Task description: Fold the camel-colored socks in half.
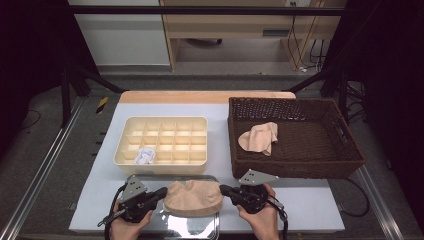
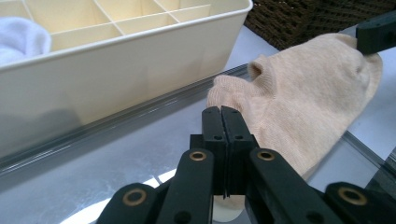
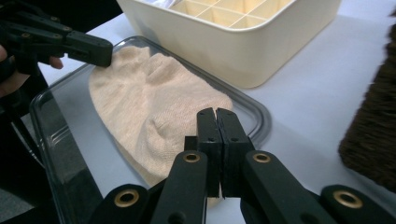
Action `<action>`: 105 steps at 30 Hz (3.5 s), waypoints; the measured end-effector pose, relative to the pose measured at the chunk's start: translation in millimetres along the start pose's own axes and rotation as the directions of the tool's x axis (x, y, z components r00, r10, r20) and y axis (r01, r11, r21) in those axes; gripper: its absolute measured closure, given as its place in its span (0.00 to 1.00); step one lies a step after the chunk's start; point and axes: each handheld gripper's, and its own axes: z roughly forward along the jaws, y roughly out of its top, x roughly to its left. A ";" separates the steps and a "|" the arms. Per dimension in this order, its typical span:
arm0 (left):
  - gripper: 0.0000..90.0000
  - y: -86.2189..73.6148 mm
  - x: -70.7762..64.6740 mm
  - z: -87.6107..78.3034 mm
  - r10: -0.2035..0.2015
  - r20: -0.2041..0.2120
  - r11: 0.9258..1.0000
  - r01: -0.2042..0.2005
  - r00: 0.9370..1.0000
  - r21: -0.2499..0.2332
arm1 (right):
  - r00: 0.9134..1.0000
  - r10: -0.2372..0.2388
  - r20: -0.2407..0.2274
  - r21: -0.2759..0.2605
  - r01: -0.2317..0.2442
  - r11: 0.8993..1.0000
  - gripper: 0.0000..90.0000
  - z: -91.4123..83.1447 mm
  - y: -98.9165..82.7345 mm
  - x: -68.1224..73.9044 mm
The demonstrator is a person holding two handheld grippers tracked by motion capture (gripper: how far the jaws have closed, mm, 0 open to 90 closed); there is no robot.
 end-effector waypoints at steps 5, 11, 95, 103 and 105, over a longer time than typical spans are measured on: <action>0.99 -3.2 4.3 1.0 -0.010 0.006 1.000 0.010 1.000 0.021 | 1.000 0.004 -0.010 0.020 -0.004 1.000 1.00 5.5 -5.5 1.9; 0.99 -5.6 4.5 10.7 -0.006 0.017 0.998 0.005 1.000 0.055 | 1.000 0.028 -0.008 0.038 -0.027 0.999 1.00 6.2 -15.6 -1.8; 0.96 19.3 -52.6 51.1 0.147 0.049 0.988 -0.149 0.988 0.043 | 0.991 0.106 0.085 -0.047 -0.102 0.994 0.76 7.7 -32.1 -22.8; 0.99 8.4 -62.5 76.8 0.155 0.075 0.981 -0.163 0.985 0.110 | 0.990 0.116 0.074 -0.002 -0.116 0.993 0.71 22.1 -37.1 -18.3; 0.99 4.1 -62.4 81.0 0.153 0.075 0.978 -0.162 0.985 0.128 | 0.991 0.119 0.069 0.008 -0.119 0.993 0.70 25.6 -38.7 -17.0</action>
